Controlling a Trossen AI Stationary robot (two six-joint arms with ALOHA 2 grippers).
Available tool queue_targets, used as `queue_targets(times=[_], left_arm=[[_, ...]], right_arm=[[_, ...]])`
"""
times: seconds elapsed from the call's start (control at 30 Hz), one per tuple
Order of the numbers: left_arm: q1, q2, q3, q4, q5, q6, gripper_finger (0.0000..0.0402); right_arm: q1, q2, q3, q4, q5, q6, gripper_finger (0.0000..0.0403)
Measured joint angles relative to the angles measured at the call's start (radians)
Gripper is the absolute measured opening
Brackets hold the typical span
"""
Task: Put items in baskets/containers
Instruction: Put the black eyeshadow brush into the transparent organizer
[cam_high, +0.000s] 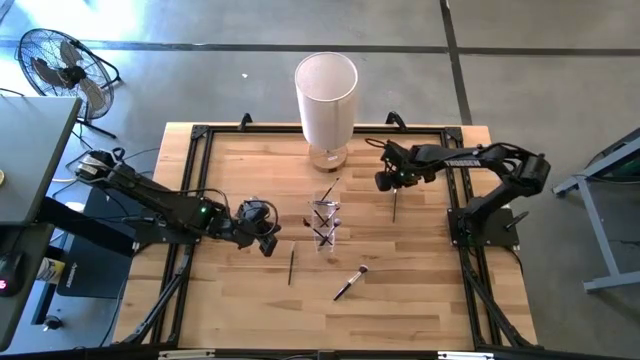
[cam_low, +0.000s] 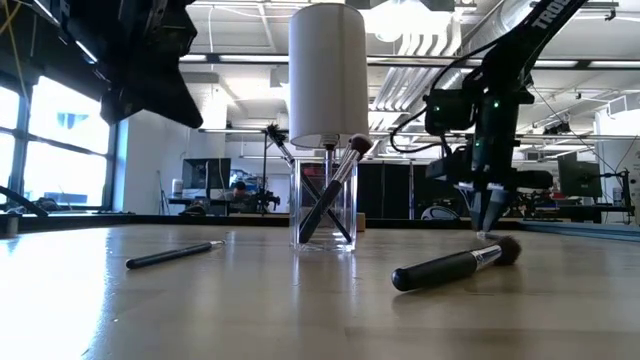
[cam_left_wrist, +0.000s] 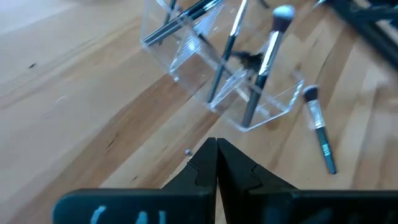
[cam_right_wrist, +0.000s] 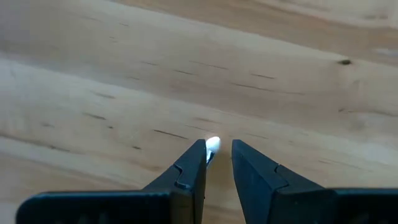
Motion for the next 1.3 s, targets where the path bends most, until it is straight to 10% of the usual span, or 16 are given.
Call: queue_targets(times=[0.8, 1.0, 1.3], left_arm=[[0.025, -0.006, 0.001, -0.216, 0.075, 0.161, 0.0001], [0.104, -0.021, 0.002, -0.233, 0.167, 0.249, 0.0001], [0.187, -0.02, 0.002, -0.224, 0.273, 0.376, 0.0001]], right_arm=[[0.175, 0.067, 0.001, 0.078, 0.071, -0.263, 0.0004], [0.278, -0.065, -0.004, 0.055, -0.093, -0.202, 0.0001], [0.535, -0.344, -0.002, 0.255, 0.231, -0.111, 0.0001]])
